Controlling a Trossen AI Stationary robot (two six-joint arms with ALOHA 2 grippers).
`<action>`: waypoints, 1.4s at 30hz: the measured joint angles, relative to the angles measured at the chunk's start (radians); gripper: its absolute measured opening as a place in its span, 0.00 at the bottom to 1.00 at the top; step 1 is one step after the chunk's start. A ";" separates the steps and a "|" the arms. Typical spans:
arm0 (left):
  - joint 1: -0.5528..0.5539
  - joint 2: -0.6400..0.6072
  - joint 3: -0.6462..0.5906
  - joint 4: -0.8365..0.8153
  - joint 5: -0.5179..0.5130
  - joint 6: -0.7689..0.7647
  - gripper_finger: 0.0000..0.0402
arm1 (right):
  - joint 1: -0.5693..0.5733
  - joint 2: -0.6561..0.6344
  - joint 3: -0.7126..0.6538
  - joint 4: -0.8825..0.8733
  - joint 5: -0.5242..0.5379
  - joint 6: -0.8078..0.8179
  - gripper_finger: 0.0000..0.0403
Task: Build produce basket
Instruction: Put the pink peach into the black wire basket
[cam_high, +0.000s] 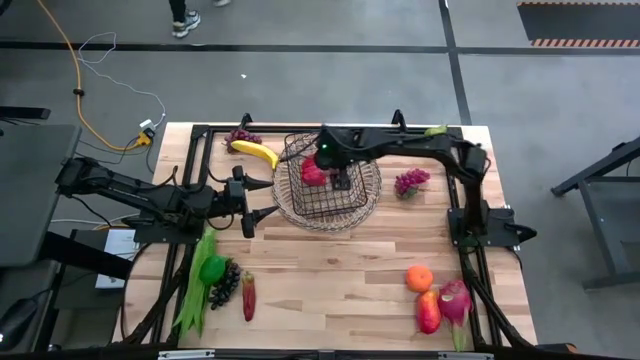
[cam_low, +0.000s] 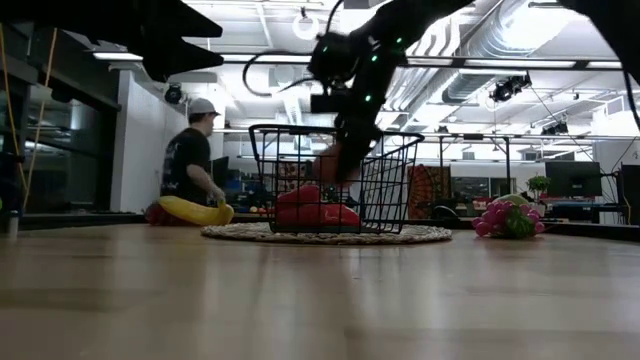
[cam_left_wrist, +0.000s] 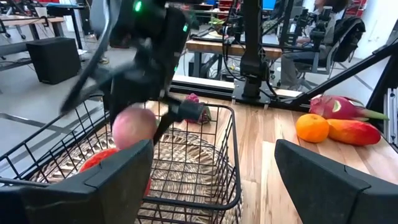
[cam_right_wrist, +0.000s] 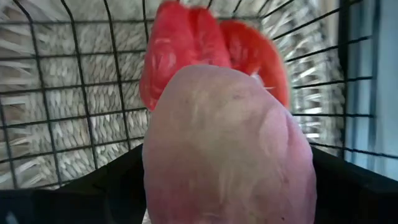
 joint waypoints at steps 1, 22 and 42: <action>0.000 0.000 0.000 0.000 0.000 0.000 0.81 | 0.000 0.018 0.011 -0.004 0.000 0.000 0.78; 0.000 0.000 0.000 0.000 -0.021 0.000 0.81 | 0.003 0.082 0.027 0.028 0.211 0.028 0.78; 0.000 0.000 0.000 0.000 -0.022 0.000 0.81 | 0.007 0.082 0.026 0.019 0.176 0.027 0.92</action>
